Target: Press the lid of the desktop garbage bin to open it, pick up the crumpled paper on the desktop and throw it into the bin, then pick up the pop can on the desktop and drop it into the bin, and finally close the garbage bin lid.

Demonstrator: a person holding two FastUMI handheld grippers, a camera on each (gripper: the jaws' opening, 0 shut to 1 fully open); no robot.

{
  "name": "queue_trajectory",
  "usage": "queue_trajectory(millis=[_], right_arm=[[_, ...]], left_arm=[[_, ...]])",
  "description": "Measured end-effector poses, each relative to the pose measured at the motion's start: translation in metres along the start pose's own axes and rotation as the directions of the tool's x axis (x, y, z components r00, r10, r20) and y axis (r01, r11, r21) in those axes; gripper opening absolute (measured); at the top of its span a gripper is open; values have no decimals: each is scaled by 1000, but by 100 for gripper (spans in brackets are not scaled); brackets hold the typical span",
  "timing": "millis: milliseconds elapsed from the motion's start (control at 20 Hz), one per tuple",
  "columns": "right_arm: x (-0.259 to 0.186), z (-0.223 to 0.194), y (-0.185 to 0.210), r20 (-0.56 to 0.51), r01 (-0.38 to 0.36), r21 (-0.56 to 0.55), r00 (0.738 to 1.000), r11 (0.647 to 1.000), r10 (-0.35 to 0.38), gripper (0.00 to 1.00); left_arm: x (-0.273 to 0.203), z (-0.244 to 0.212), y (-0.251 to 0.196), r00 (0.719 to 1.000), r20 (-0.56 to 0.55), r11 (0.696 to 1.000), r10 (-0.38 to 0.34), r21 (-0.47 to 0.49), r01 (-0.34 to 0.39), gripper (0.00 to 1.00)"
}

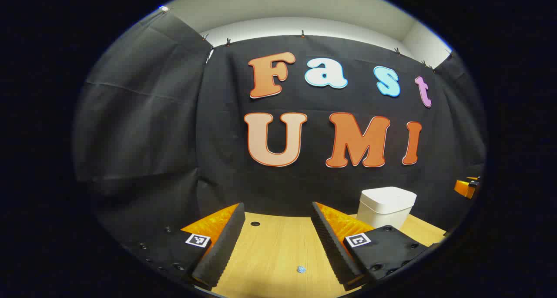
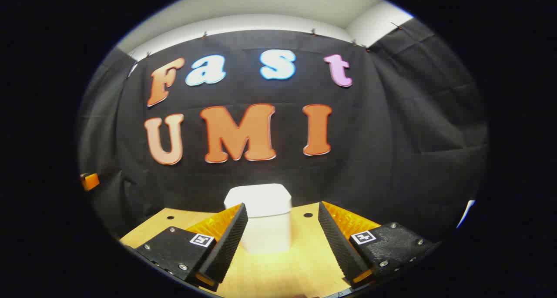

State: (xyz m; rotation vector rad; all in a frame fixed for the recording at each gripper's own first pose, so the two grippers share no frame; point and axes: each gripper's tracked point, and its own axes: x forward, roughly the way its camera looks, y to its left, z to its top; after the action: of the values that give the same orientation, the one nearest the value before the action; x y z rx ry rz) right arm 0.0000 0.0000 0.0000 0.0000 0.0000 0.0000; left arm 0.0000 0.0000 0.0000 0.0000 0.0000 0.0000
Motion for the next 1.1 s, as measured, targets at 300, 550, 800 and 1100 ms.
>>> queue_trajectory(millis=[300, 550, 800, 1100], right_arm=[[3, 2, 55, -20, -81, -79, 997, 994, 79, 99], [23, -8, 74, -60, -134, -33, 989, 990, 132, 99], [56, -18, 77, -97, -159, -41, 983, 986, 155, 99], [81, -32, 86, -122, -198, -55, 974, 979, 190, 99]], left_arm=[[17, 2, 22, 1000, -1, 1000, -21, -10, 21, 97], [42, -2, 14, 1000, -2, 999, -29, 15, 29, 96], [70, -6, 3, 1000, -22, 1000, -15, 8, 15, 97], [88, -16, -4, 999, -38, 1000, 6, 25, -5, 97]])
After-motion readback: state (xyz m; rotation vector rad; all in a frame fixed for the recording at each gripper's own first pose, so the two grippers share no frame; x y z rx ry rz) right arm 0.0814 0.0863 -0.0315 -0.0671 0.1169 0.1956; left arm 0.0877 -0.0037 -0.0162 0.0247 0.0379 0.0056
